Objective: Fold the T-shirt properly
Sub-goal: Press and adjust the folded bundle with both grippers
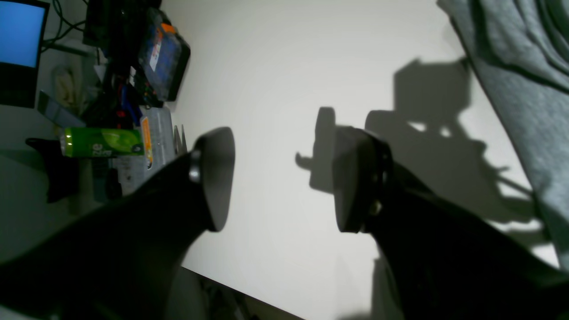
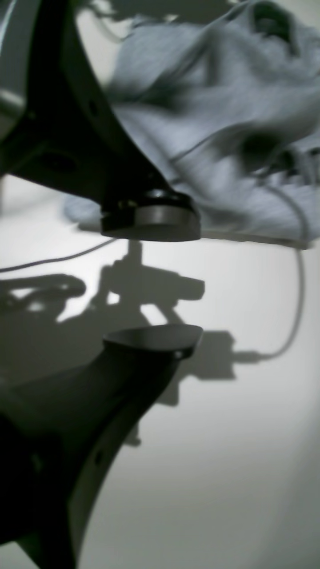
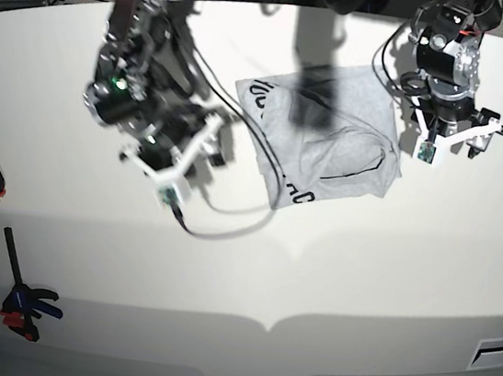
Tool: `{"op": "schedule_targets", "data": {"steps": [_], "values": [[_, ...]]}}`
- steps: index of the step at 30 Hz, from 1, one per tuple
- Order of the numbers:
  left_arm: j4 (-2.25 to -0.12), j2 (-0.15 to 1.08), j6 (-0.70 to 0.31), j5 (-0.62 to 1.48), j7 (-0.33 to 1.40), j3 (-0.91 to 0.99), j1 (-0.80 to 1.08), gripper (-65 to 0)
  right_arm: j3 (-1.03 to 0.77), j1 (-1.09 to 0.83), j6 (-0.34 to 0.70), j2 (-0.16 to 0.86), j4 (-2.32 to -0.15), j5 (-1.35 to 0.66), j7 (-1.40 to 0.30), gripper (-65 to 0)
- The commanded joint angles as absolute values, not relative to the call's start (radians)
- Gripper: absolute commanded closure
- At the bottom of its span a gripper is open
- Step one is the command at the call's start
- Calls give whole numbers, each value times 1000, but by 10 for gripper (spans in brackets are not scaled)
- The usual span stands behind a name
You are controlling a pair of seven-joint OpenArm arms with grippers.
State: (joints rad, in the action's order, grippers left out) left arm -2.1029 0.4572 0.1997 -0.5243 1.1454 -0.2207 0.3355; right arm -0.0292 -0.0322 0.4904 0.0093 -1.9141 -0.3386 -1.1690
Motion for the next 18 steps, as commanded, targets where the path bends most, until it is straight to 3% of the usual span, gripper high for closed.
{"op": "schedule_targets", "data": {"steps": [1,13,18], "values": [[-2121,466,221,-546,1129,-216,330,-320,-26,-22,517,-1,-1932,-374,-1133,-289],[-2121,466,221,-478,1129,-216,330,-320,134,-39,554,-8,-1839,-386,-1061,-289],[-2121,466,221,-478,1129,-216,330,-320,189,-33,516,-9,-1768,-263,-974,-287]]}}
